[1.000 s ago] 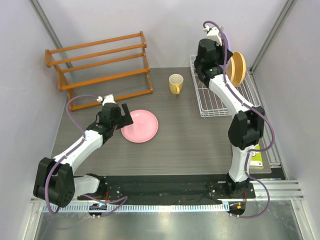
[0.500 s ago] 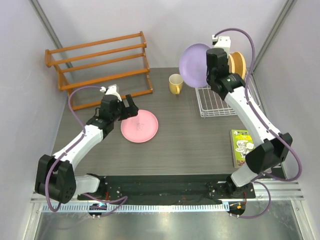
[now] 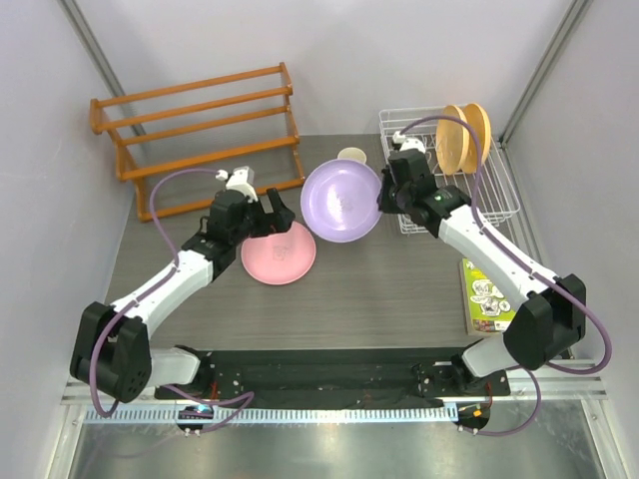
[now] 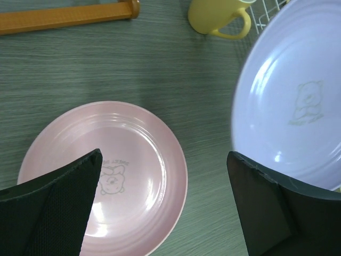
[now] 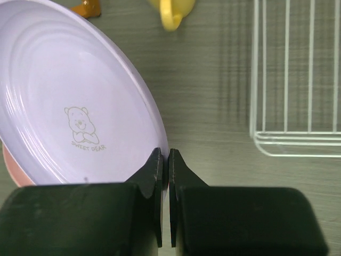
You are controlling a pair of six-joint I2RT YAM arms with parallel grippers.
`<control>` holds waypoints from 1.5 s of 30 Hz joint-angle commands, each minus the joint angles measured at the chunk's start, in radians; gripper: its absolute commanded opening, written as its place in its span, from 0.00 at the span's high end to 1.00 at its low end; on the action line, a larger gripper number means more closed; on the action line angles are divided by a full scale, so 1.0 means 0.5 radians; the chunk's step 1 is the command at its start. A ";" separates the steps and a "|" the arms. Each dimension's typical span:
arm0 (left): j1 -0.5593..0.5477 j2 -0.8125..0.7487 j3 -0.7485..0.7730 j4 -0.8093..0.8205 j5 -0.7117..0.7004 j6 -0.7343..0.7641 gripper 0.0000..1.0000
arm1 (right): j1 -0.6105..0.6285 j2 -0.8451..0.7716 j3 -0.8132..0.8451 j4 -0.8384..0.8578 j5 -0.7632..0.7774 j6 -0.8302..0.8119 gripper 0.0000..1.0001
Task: Unload the plates from the dish rack
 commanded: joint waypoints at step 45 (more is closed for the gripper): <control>0.008 -0.074 -0.102 -0.461 -0.688 -0.018 1.00 | 0.078 -0.079 -0.243 0.274 -0.005 0.160 0.33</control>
